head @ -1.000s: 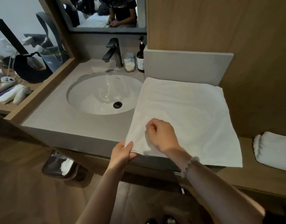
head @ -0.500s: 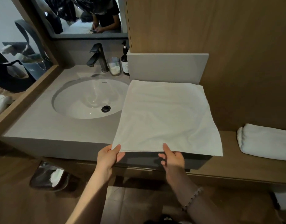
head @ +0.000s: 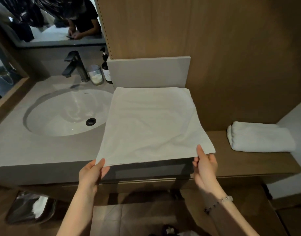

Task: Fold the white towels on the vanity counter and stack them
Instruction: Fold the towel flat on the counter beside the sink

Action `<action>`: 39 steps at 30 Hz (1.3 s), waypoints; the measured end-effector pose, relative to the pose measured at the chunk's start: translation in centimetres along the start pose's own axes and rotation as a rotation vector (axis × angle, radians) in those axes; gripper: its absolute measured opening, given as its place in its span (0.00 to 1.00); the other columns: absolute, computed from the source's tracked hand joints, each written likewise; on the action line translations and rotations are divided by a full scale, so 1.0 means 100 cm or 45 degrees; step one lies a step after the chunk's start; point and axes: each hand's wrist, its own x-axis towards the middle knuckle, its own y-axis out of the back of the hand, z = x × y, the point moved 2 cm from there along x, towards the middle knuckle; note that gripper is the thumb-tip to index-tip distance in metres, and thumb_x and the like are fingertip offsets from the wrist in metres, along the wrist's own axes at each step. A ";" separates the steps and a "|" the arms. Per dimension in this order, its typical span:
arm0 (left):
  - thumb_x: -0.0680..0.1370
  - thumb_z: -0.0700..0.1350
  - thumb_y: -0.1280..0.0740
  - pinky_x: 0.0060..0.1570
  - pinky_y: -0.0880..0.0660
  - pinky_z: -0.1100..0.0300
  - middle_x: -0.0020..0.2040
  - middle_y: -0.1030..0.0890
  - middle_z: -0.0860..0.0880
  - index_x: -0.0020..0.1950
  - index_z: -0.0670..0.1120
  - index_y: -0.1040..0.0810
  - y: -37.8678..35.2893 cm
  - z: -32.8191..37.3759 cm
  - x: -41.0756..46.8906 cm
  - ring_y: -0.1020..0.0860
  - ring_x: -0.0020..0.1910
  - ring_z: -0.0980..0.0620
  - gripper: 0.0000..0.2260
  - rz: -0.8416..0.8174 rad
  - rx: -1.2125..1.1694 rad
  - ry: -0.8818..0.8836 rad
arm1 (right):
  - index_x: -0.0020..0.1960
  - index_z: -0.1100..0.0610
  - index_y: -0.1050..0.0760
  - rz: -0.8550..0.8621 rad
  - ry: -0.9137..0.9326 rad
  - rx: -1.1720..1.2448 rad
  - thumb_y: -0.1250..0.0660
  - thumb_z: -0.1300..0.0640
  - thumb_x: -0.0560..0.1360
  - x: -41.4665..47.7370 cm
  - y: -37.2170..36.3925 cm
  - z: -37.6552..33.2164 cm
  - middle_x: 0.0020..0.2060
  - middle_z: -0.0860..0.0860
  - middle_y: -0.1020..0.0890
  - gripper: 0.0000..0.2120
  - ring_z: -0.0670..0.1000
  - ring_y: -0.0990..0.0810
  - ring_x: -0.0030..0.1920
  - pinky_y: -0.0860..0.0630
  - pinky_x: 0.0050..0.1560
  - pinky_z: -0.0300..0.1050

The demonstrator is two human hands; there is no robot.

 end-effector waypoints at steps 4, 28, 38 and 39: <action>0.77 0.37 0.35 0.53 0.26 0.57 0.60 0.23 0.39 0.64 0.37 0.29 0.000 0.000 0.005 0.23 0.52 0.46 0.16 -0.020 -0.001 0.001 | 0.57 0.55 0.26 -0.030 0.101 -0.137 0.36 0.55 0.77 0.007 0.017 -0.007 0.33 0.49 0.26 0.10 0.46 0.30 0.32 0.31 0.35 0.38; 0.79 0.63 0.58 0.71 0.61 0.38 0.76 0.67 0.53 0.76 0.53 0.65 -0.164 0.003 0.016 0.67 0.74 0.44 0.30 -0.458 2.312 -0.917 | 0.47 0.60 0.27 0.044 0.288 -1.151 0.38 0.48 0.77 0.047 0.020 -0.033 0.41 0.53 0.23 0.14 0.53 0.23 0.46 0.32 0.43 0.43; 0.81 0.60 0.58 0.73 0.57 0.44 0.77 0.61 0.47 0.77 0.47 0.59 -0.192 0.040 0.022 0.61 0.76 0.44 0.29 -0.280 2.341 -1.130 | 0.75 0.55 0.43 -0.132 0.979 -2.040 0.46 0.48 0.80 0.069 -0.061 -0.061 0.74 0.51 0.40 0.25 0.52 0.45 0.75 0.49 0.74 0.50; 0.80 0.61 0.59 0.73 0.59 0.43 0.77 0.63 0.48 0.77 0.47 0.62 -0.190 0.039 0.027 0.63 0.76 0.44 0.30 -0.294 2.390 -1.098 | 0.77 0.56 0.50 -0.273 0.966 -2.192 0.51 0.48 0.81 0.076 -0.072 -0.054 0.77 0.52 0.48 0.27 0.51 0.53 0.77 0.56 0.75 0.50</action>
